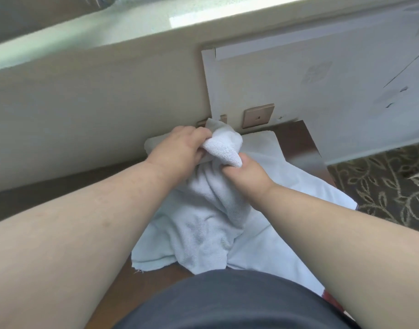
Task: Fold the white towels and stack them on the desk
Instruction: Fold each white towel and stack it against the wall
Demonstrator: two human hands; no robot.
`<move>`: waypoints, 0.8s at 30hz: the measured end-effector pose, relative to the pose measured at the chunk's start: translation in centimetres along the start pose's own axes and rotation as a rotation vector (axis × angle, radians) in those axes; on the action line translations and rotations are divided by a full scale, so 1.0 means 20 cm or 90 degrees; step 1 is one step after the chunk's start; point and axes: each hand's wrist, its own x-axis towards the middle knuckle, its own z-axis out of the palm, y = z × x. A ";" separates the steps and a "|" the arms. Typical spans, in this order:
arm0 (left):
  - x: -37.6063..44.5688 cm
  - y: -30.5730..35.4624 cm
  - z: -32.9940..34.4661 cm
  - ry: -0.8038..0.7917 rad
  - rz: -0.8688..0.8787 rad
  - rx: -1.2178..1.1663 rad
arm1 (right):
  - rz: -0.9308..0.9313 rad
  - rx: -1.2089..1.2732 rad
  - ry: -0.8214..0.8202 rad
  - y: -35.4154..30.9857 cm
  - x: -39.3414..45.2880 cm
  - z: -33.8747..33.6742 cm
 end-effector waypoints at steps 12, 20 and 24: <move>-0.38 -0.03 -0.35 0.224 -0.340 -0.372 | -0.125 0.266 -0.241 -0.57 -0.06 0.22; -0.87 -0.21 -0.72 0.401 -0.354 -0.344 | -0.208 0.264 -0.283 -0.91 -0.33 0.69; -1.19 -0.39 -0.88 0.452 -0.346 -0.329 | -0.250 0.254 -0.313 -1.05 -0.51 1.01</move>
